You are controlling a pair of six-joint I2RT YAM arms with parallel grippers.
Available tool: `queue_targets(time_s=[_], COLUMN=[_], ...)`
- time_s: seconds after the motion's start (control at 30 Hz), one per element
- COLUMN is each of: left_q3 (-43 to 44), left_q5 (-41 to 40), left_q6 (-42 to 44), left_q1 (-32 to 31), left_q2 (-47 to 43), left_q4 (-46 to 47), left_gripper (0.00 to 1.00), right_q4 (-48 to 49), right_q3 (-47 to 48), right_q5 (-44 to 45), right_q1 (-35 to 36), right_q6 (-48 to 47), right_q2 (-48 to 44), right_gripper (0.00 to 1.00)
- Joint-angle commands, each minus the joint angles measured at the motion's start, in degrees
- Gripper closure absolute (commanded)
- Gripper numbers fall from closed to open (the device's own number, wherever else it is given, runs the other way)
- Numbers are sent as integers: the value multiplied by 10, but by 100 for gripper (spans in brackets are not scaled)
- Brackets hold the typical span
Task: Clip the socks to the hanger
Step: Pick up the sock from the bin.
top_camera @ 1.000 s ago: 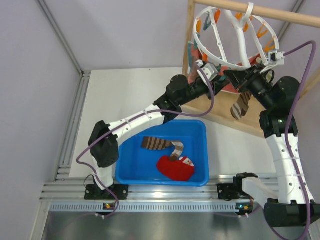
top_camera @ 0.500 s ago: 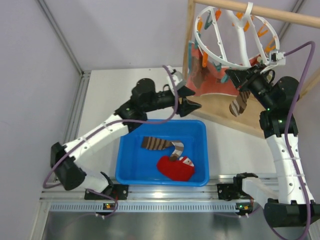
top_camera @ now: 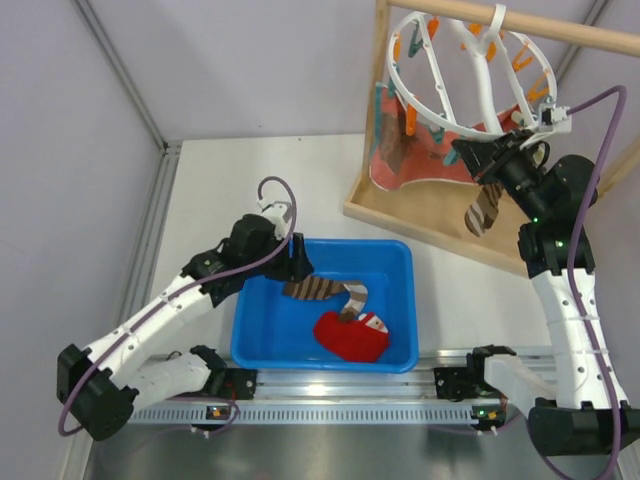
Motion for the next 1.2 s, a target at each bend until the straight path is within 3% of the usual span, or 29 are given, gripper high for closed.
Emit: queue_targets(time_s=[0.0, 0.17, 0.4, 0.67, 1.17], left_q3=[-28, -54, -21, 27, 27], left_q5=[-108, -155, -228, -248, -249], left_q6=[-120, -167, -171, -193, -169], left_q1=[-3, -12, -75, -83, -103], left_q2=[34, 95, 183, 301, 374], left_q4=[-91, -81, -28, -24, -9], left_gripper=[34, 35, 35, 36, 47], right_q4=[43, 40, 24, 26, 27], right_q3=[1, 1, -2, -3, -9], right_q5=[15, 20, 24, 26, 28], right_q1=[-1, -1, -2, -2, -1], right_q6=[-12, -18, -27, -29, -36], right_q2=[-10, -14, -13, -12, -18], right_gripper=[100, 100, 100, 100, 100])
